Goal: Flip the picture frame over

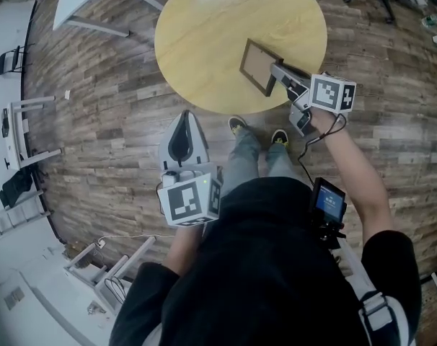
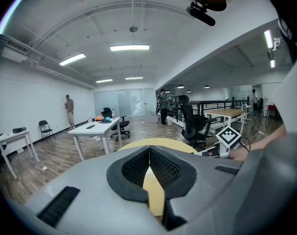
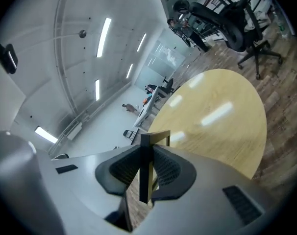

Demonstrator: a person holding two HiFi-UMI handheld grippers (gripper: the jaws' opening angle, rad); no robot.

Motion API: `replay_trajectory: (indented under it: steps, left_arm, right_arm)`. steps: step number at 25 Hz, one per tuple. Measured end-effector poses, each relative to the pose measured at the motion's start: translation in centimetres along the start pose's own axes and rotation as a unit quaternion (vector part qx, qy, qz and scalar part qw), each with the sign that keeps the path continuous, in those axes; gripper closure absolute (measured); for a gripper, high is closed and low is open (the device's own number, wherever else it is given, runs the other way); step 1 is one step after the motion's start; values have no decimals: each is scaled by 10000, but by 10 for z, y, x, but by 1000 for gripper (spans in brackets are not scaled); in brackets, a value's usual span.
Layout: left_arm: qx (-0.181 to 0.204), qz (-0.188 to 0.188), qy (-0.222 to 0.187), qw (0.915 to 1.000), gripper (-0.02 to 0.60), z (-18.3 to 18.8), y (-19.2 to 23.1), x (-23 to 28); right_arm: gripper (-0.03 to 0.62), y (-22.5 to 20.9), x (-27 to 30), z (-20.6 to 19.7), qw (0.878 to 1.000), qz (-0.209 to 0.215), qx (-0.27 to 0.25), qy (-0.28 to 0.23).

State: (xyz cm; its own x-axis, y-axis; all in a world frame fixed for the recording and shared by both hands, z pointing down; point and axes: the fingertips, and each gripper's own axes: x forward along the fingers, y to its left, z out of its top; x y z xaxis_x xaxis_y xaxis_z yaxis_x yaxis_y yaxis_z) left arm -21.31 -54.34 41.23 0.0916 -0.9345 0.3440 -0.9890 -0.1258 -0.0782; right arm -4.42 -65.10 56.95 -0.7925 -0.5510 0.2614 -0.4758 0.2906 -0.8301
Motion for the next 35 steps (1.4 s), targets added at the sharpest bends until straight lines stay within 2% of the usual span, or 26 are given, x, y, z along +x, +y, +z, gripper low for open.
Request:
replay_trajectory:
  steps: [6,10,15,21,26,35]
  left_arm:
    - [77,-128,-15,9999,560,1,-21,9]
    - [91,-133,-37,9999,560,3,-18,6]
    - [84,-68,-11,9999,560,-3,-15,3]
    - [34,-20,-2,10000,560,-5,-8,0]
    - [-8,-3,-5,10000,560,-4,-5,0]
    - [-102,42,42,9999,560,-10,-4,-2]
  right_arm:
    - [517,-51,-13,-10,9966,-785,-139,185]
    - [517,-74,-9,-22,9897,-1311,-349,456]
    - [507,-93,-11,-24,9852,-1605,-264,532]
    - [470,-102,-4,-23,9707,-2073,-954,759]
    - [452,-107,5,-21,9569,-2274,-1484,1027]
    - [439,-117,10,-20,9383,-2672,-1779,1288]
